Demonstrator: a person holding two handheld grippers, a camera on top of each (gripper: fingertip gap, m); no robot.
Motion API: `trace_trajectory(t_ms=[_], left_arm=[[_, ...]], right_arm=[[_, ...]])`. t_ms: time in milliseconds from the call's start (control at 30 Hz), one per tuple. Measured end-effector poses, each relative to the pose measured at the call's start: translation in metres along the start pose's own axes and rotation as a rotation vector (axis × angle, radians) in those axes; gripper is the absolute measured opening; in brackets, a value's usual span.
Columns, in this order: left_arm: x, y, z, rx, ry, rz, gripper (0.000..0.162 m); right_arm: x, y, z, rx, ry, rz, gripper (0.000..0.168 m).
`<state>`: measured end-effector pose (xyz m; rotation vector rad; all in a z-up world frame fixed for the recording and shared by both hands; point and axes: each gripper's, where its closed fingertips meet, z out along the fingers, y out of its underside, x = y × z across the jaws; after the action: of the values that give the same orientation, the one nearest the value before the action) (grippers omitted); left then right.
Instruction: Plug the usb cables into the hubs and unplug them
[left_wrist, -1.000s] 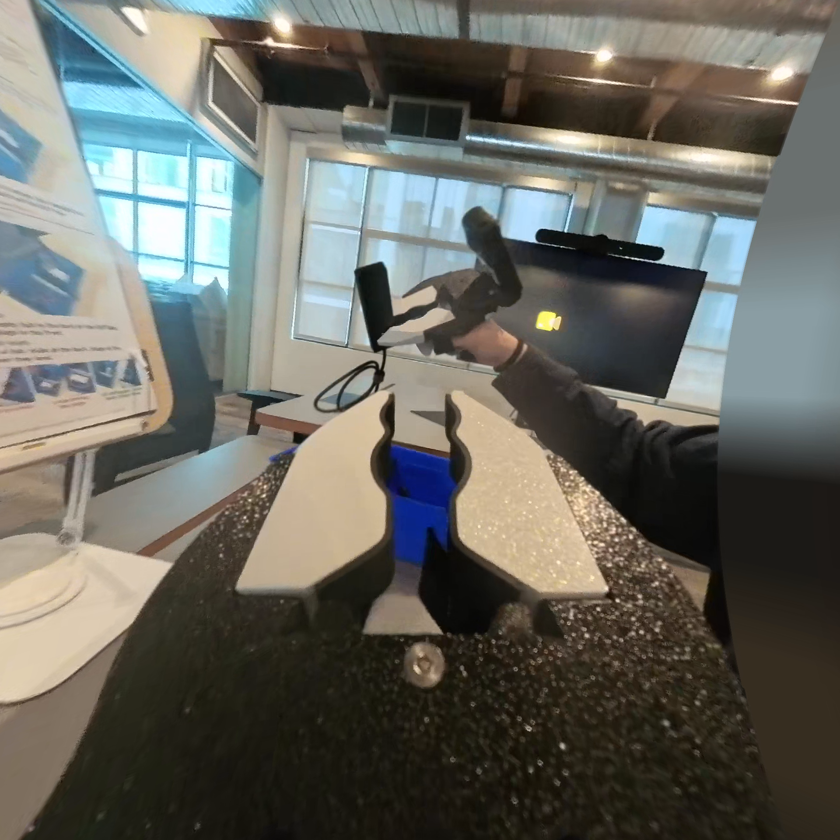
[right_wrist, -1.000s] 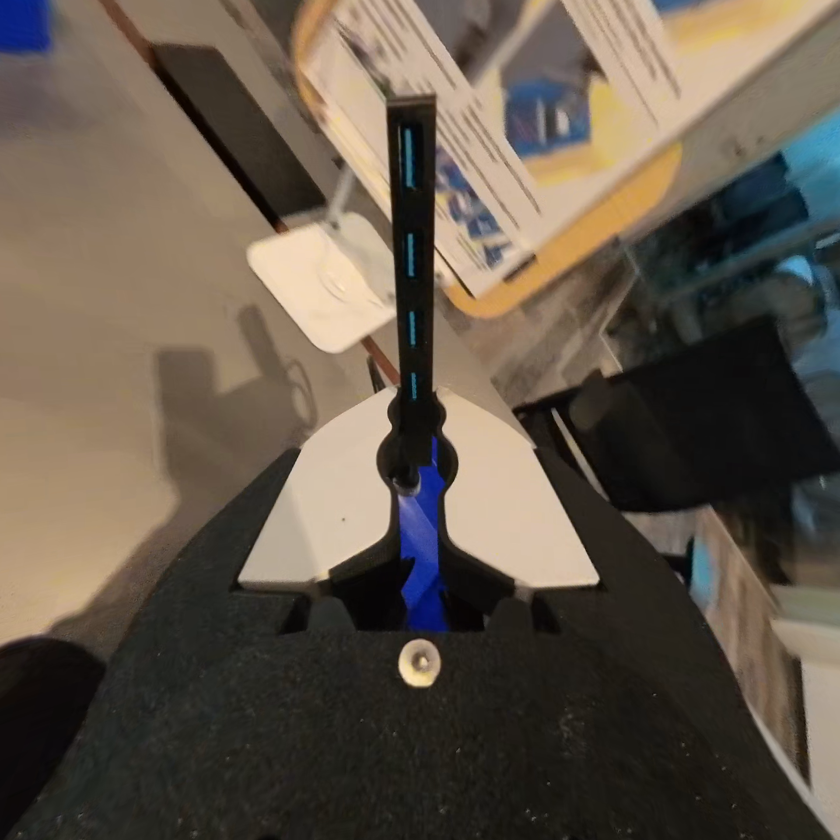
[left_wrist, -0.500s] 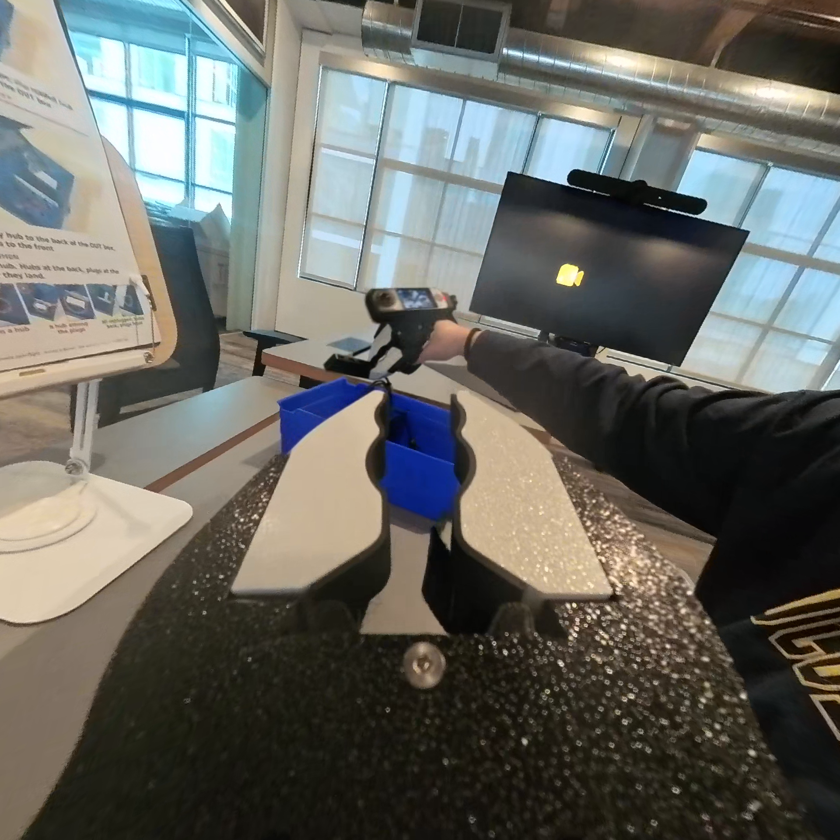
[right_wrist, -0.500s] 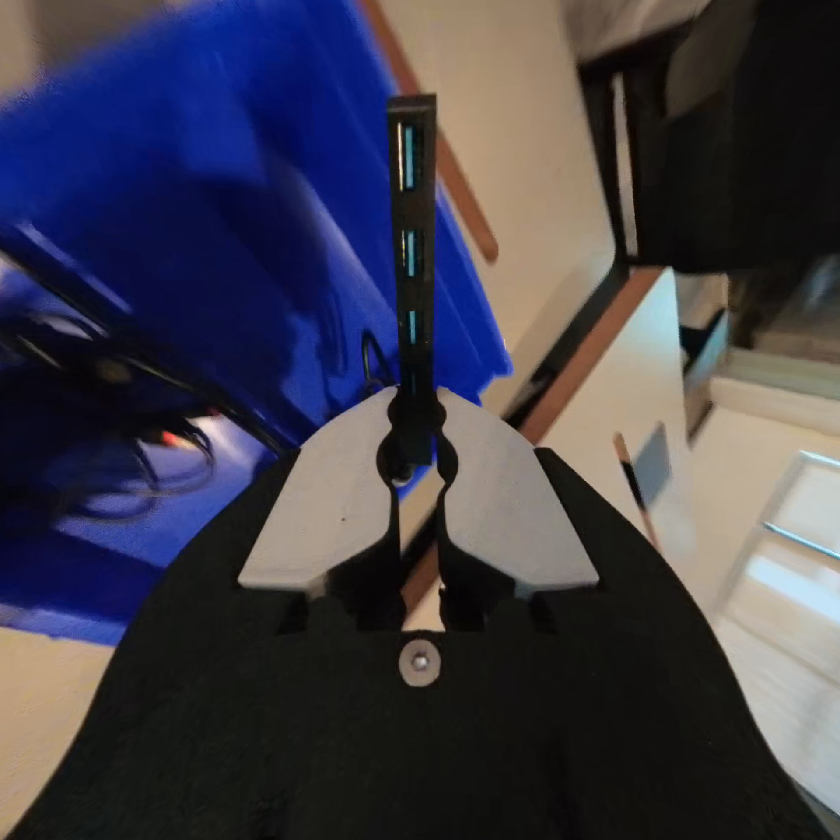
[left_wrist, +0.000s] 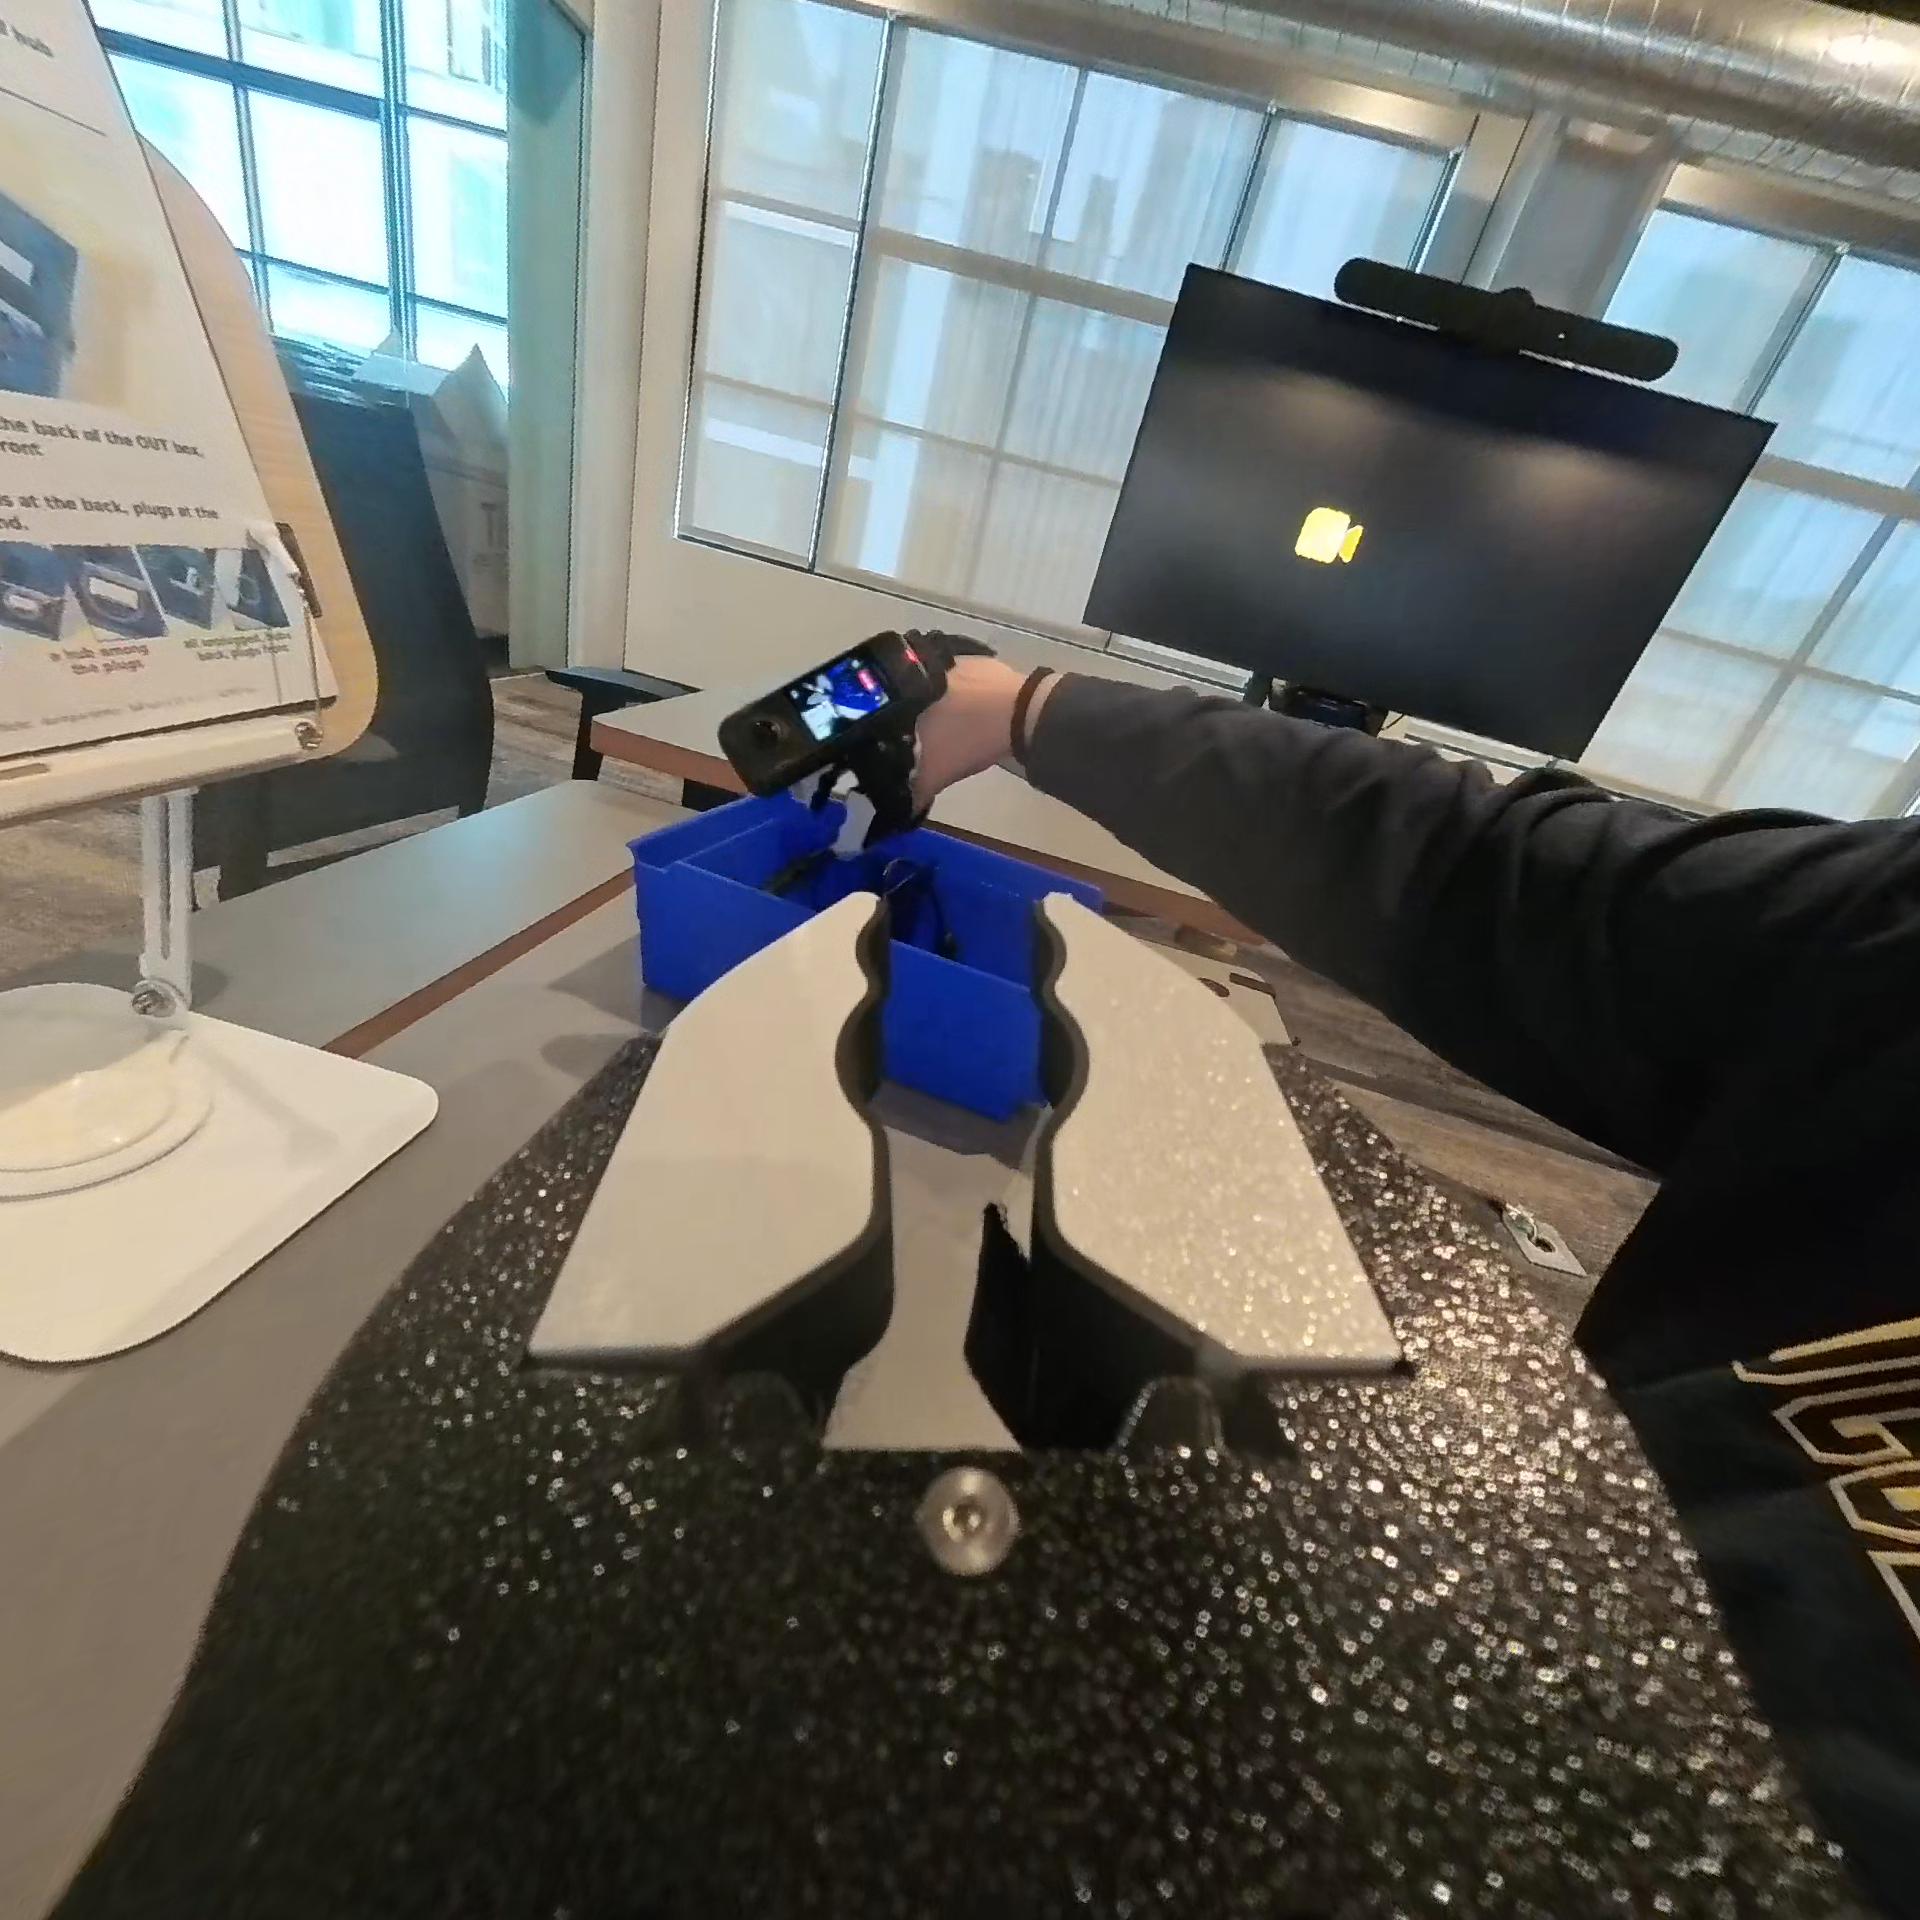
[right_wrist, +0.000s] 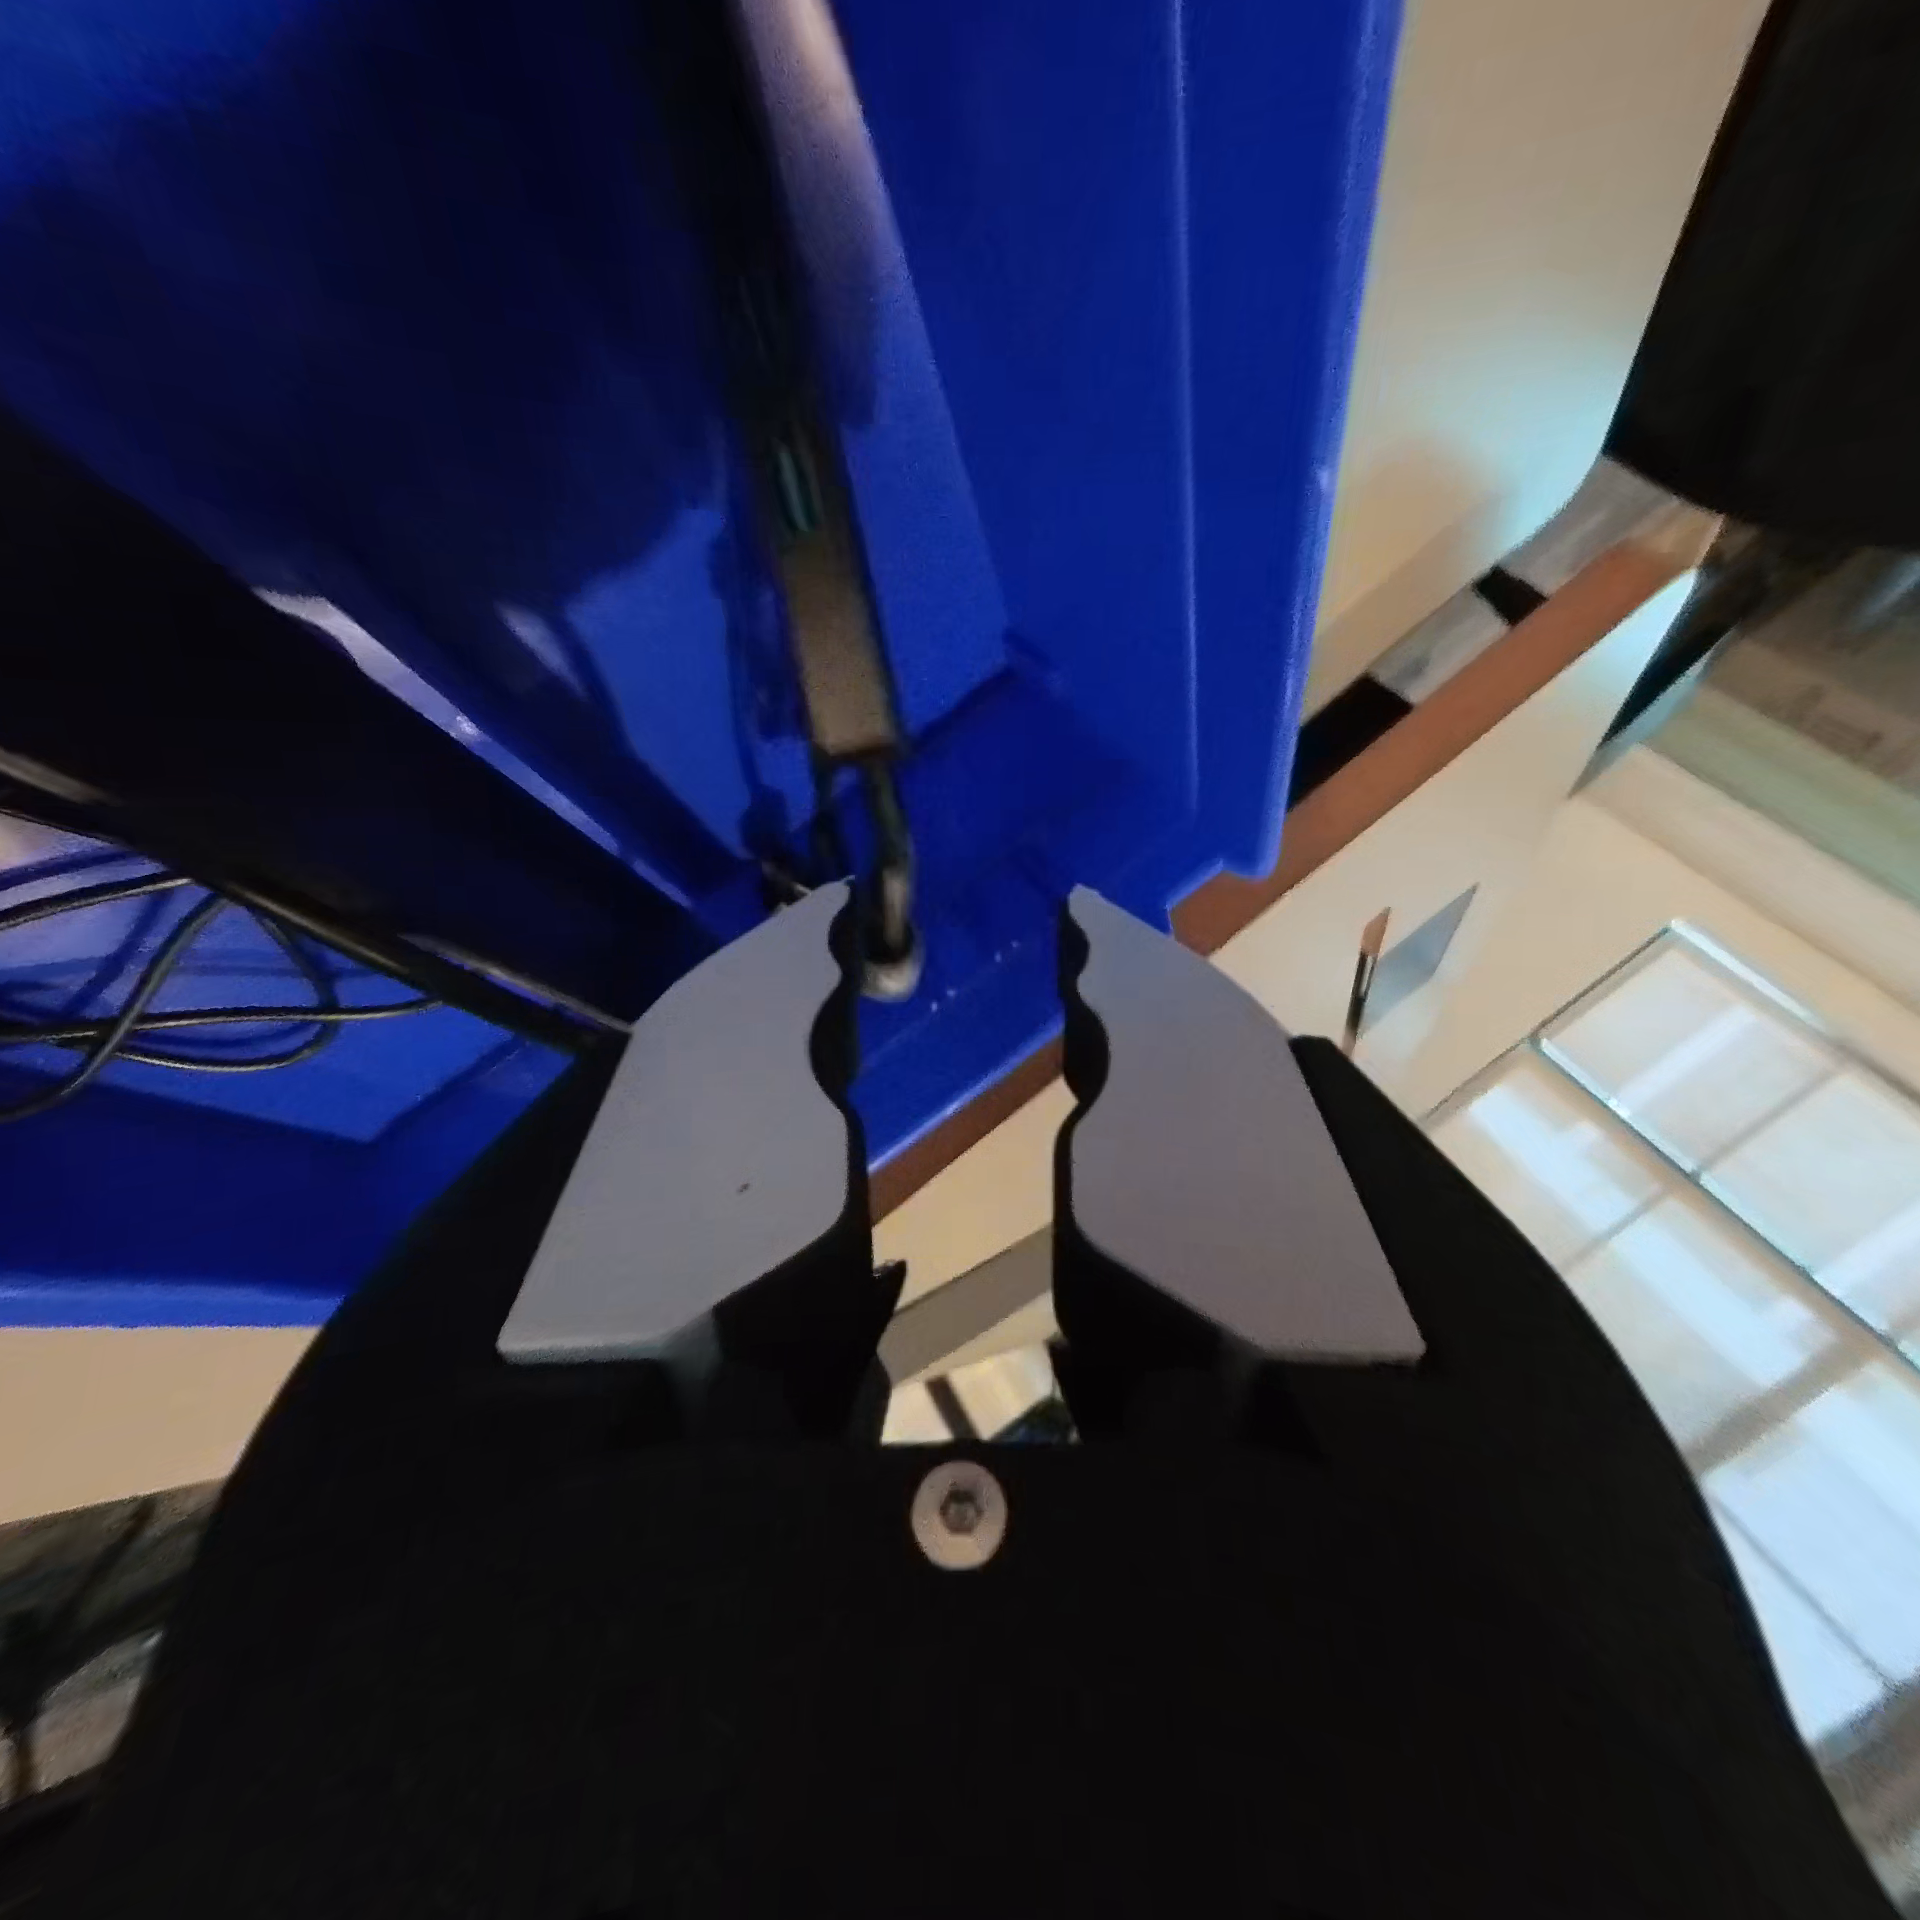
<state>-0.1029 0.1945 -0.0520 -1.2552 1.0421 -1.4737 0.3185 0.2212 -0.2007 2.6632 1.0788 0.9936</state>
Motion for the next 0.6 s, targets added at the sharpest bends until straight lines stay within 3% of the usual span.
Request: trace_trajectory(t_ms=[100,167,333,500,600], left_arm=[[-0.001,-0.001,-0.002,0.009,-0.008,-0.001,0.025],[-0.004,0.000,-0.004,0.012,-0.030,0.004,0.025],[-0.021,0.002,-0.011,-0.014,-0.137,0.029,0.025],[-0.039,-0.011,-0.029,-0.021,-0.306,0.114,0.023],[-0.046,-0.027,-0.057,0.002,-0.473,0.165,0.020]], right_arm=[[0.010,0.008,-0.011,-0.016,0.035,0.092,0.041],[0.021,-0.002,-0.035,0.086,0.088,0.183,0.041],[0.007,-0.078,-0.159,0.719,0.019,0.420,0.039],[-0.056,-0.140,-0.312,1.382,-0.194,0.514,0.040],[-0.097,-0.161,-0.368,1.626,-0.306,0.508,0.040]])
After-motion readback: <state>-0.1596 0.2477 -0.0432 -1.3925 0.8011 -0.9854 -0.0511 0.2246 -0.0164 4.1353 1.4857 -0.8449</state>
